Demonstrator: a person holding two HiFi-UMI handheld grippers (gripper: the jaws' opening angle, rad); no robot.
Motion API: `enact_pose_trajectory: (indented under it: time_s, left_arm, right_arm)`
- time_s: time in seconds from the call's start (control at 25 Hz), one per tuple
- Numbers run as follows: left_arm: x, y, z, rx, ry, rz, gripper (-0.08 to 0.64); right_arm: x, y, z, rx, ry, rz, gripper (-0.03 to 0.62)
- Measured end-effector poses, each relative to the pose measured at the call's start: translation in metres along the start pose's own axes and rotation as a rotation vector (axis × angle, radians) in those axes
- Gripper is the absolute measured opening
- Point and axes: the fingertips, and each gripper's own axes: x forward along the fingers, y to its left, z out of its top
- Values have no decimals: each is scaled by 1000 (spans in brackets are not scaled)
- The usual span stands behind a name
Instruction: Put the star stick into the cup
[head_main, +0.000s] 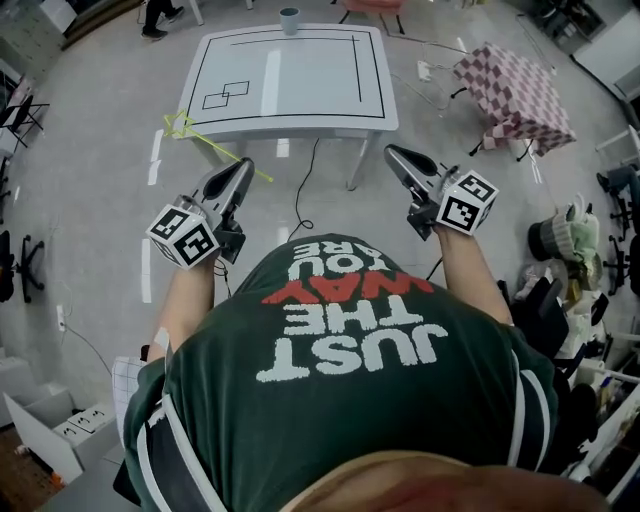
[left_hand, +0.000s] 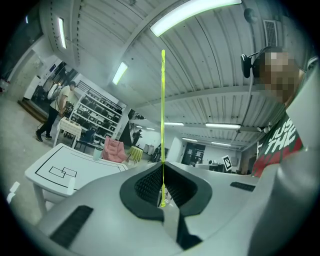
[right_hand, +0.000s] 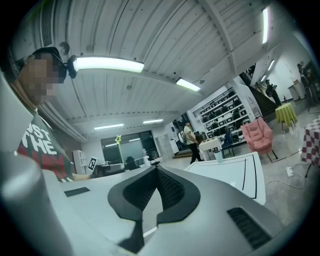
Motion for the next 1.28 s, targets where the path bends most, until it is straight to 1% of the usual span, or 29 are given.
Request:
enact_pose_trajectory:
  time_s: [0.16, 0.32, 0.44, 0.56, 0.68, 0.8, 0.92, 1.12, 1.28]
  left_arm:
    - [9, -10, -9, -2, 7, 21, 14]
    - [15, -8, -8, 4, 14, 36, 14]
    - [22, 3, -7, 2, 13, 36, 14]
    - [32, 17, -5, -1, 16, 20, 14]
    - [46, 42, -2, -6, 19, -2, 14]
    - [62, 80, 3, -16, 20, -30, 14]
    - [80, 134, 14, -24, 11, -65, 14]
    - [114, 244, 44, -48, 22, -123, 14]
    - [137, 325, 81, -35, 42, -154, 14]
  right_arm:
    - [-14, -12, -2, 2, 2, 11, 34]
    - [-16, -22, -4, 11, 6, 20, 33]
    - [-10, -31, -4, 13, 8, 15, 32]
    - [-1, -42, -3, 12, 12, -1, 33]
    - [16, -58, -1, 8, 16, -20, 34]
    - [45, -78, 2, 8, 20, -45, 34]
    - [91, -103, 7, 0, 27, -69, 33]
    - [201, -145, 23, 7, 46, -102, 33]
    - [293, -171, 56, -10, 50, -99, 33]
